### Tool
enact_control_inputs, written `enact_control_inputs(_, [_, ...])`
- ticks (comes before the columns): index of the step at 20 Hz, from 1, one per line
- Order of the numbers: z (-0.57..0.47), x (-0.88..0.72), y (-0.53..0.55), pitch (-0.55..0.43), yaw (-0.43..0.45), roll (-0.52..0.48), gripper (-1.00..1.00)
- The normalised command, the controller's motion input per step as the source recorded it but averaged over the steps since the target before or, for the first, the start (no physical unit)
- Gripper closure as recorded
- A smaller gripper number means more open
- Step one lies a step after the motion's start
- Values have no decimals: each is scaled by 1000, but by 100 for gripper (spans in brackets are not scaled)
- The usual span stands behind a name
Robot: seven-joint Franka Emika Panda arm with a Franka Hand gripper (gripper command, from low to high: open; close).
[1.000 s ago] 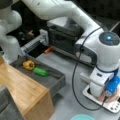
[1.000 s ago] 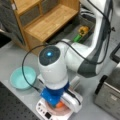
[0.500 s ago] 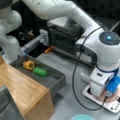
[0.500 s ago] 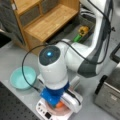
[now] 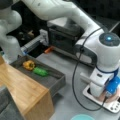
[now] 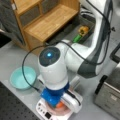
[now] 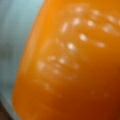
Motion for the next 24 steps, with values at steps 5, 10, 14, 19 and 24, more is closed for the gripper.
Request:
enact_control_inputs(5, [-16, 131, 15, -3, 93, -194, 100])
enact_control_inputs(10, [-19, 128, 11, -7, 97, -186, 100])
enact_control_inputs(14, [-2, 127, 8, -9, 99, -181, 100])
enact_control_inputs(19, [93, 130, 23, -18, 129, -181, 100])
enact_control_inputs(24, [273, 119, 37, 31, 260, -158, 100])
